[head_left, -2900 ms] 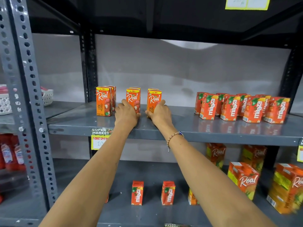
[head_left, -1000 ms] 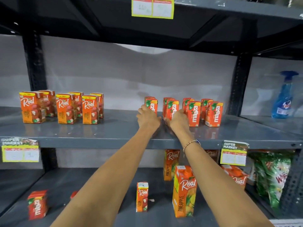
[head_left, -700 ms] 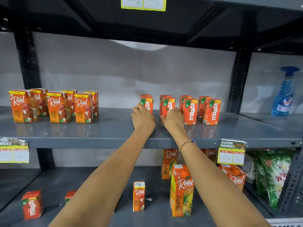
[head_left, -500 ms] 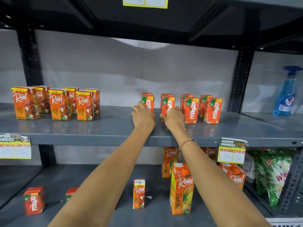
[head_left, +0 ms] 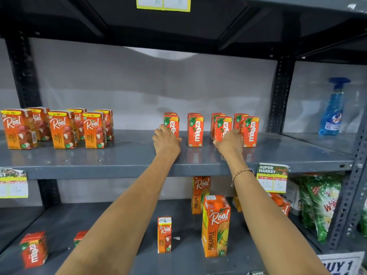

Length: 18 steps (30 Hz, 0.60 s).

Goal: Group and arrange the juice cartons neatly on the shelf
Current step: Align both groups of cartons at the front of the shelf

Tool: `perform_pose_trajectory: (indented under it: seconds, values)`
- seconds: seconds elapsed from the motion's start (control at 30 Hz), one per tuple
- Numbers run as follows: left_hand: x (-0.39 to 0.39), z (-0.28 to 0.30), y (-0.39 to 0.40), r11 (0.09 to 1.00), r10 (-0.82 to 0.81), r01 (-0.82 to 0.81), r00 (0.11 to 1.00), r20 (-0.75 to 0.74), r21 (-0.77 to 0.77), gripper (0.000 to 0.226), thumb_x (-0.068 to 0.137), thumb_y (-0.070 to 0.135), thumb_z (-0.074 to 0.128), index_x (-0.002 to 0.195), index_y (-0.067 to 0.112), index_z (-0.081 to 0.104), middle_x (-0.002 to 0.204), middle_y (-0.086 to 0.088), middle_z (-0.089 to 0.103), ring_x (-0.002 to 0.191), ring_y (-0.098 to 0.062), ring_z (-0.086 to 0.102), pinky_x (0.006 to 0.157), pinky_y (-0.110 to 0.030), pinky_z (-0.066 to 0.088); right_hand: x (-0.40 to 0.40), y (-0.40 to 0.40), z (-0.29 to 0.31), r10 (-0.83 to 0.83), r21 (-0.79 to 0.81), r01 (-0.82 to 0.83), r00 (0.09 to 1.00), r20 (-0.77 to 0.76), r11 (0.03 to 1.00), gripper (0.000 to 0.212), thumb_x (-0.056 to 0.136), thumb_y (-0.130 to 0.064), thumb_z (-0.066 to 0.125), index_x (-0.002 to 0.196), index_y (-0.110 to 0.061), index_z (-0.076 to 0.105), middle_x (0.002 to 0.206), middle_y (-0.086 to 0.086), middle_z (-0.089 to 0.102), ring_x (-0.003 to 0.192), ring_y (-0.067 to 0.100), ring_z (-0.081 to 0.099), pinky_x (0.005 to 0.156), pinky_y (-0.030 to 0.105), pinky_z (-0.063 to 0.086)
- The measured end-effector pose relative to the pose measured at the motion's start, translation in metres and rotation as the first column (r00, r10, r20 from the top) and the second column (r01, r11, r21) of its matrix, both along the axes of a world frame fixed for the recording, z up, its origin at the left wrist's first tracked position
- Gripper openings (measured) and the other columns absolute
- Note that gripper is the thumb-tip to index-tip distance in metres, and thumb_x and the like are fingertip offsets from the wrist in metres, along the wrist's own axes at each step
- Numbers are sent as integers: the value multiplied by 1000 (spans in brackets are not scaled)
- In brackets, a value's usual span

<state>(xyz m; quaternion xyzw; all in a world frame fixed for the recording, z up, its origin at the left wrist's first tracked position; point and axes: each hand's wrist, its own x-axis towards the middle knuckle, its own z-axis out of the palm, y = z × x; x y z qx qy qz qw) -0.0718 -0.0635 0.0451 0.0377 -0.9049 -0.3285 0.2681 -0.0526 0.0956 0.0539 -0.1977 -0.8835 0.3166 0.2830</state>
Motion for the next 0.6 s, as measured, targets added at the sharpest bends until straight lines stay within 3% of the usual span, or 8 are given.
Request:
perform_pose_trajectory:
  seconds: [0.13, 0.4, 0.6]
  values:
    - [0, 0, -1, 1000, 0, 0, 1000, -4, 8, 70, 89, 32, 63, 139, 3, 23, 139, -19, 36, 129, -33, 40, 105, -39, 38, -4, -1, -3, 2, 92, 0, 1000, -23, 996, 62, 83, -28, 70, 130, 1, 44, 128, 18, 55, 119, 34, 55, 94, 39, 48]
    - [-1, -1, -2, 1000, -6, 6, 1000, 20, 11, 71, 88, 33, 63, 139, 3, 24, 139, -18, 37, 130, -33, 39, 104, -39, 38, -5, 0, -6, 15, 109, -13, 1000, -17, 994, 66, 82, -30, 70, 133, 0, 41, 130, 18, 52, 120, 33, 53, 96, 39, 46]
    - [7, -2, -14, 999, -35, 39, 988, 151, -21, 75, 87, 39, 63, 138, 0, 23, 139, -18, 36, 131, -32, 36, 105, -39, 35, 7, -2, -1, 19, 118, -24, 999, 44, 993, 62, 85, -30, 66, 133, 1, 40, 131, 18, 50, 122, 33, 50, 99, 39, 44]
